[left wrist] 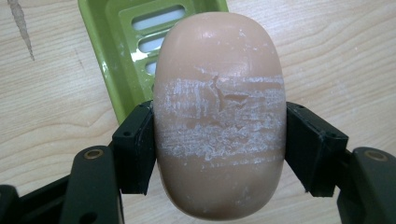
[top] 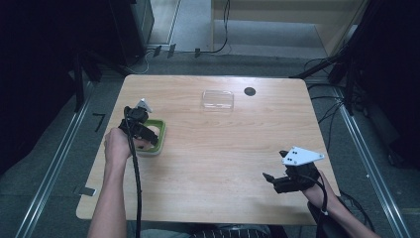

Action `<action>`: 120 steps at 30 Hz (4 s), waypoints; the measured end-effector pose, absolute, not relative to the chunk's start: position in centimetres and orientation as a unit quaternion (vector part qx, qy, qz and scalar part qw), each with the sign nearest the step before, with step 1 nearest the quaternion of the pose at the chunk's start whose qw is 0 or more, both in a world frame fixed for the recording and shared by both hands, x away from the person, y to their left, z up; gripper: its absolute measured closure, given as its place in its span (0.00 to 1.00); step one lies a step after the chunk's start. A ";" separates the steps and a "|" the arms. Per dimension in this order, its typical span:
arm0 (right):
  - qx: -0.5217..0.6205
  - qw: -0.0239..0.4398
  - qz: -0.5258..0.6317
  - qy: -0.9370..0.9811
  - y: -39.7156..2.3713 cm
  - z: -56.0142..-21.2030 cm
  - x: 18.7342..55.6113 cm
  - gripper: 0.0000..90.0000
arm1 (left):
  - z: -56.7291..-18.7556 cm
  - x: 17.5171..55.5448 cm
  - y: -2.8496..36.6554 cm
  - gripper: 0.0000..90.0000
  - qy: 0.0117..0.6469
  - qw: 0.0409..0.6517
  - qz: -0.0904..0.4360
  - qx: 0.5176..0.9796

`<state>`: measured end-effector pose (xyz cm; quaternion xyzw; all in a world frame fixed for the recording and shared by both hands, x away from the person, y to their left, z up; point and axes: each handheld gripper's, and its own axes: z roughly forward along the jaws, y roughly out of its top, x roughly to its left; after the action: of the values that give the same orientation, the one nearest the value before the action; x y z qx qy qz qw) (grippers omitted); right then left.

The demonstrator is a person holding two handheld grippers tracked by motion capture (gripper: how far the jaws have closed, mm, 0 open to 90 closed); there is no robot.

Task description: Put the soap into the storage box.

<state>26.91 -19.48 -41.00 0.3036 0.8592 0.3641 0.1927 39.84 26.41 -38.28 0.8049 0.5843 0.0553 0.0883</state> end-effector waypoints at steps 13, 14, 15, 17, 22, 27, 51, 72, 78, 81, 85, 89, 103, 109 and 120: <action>0.302 0.194 0.364 0.859 -19.5 -41.0 26.9 0.15 | -39.5 41.1 27.2 0.37 0.599 0.086 0.057 0.794; 0.303 0.193 0.364 0.860 -19.5 -41.0 26.9 0.15 | -39.6 41.2 27.2 0.37 0.600 0.084 0.057 0.794; 0.302 0.193 0.363 0.860 -19.5 -41.0 26.9 0.15 | -39.7 41.3 27.2 0.37 0.600 0.084 0.057 0.793; 0.303 0.193 0.363 0.860 -19.5 -41.0 26.9 0.15 | -40.0 41.5 27.2 0.37 0.598 0.082 0.056 0.795; 0.303 0.194 0.363 0.860 -19.4 -41.0 26.9 0.15 | -40.6 42.0 27.0 0.37 0.600 0.084 0.056 0.793; 0.302 0.195 0.363 0.860 -19.7 -41.0 26.8 0.15 | -41.0 42.3 26.9 0.37 0.602 0.079 0.066 0.792; 0.308 0.197 0.360 0.858 -19.9 -41.0 26.7 0.15 | -42.6 43.6 27.0 0.37 0.616 0.066 0.069 0.782; 0.300 0.198 0.362 0.860 -19.6 -41.0 26.7 0.15 | -41.3 43.0 26.7 0.27 0.614 0.067 0.074 0.783; 0.299 0.198 0.361 0.861 -19.6 -41.0 26.7 0.15 | -40.2 42.1 26.9 0.21 0.610 0.068 0.065 0.787; 0.299 0.198 0.361 0.861 -19.6 -41.0 26.7 0.15 | -39.4 41.6 26.9 0.17 0.604 0.067 0.062 0.792; 0.300 0.198 0.361 0.861 -19.6 -41.0 26.6 0.15 | -38.4 40.9 26.6 0.15 0.596 0.063 0.064 0.798; 0.301 0.200 0.361 0.860 -19.7 -41.0 26.6 0.15 | -37.5 39.9 26.6 0.15 0.591 0.068 0.066 0.801; 0.302 0.201 0.360 0.859 -19.7 -41.0 26.6 0.15 | -36.9 36.9 26.8 0.14 0.574 0.046 0.053 0.816; 0.301 0.200 0.360 0.860 -19.7 -41.0 26.6 0.15 | -36.9 35.7 26.8 0.13 0.567 0.040 0.049 0.821; 0.303 0.202 0.360 0.859 -19.7 -41.0 26.5 0.15 | -37.0 33.5 26.8 0.12 0.561 0.034 0.047 0.826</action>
<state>26.53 -19.73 -40.98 0.3027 0.8590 0.3601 0.2019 33.54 26.75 -36.99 0.8258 0.5609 0.0474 0.0337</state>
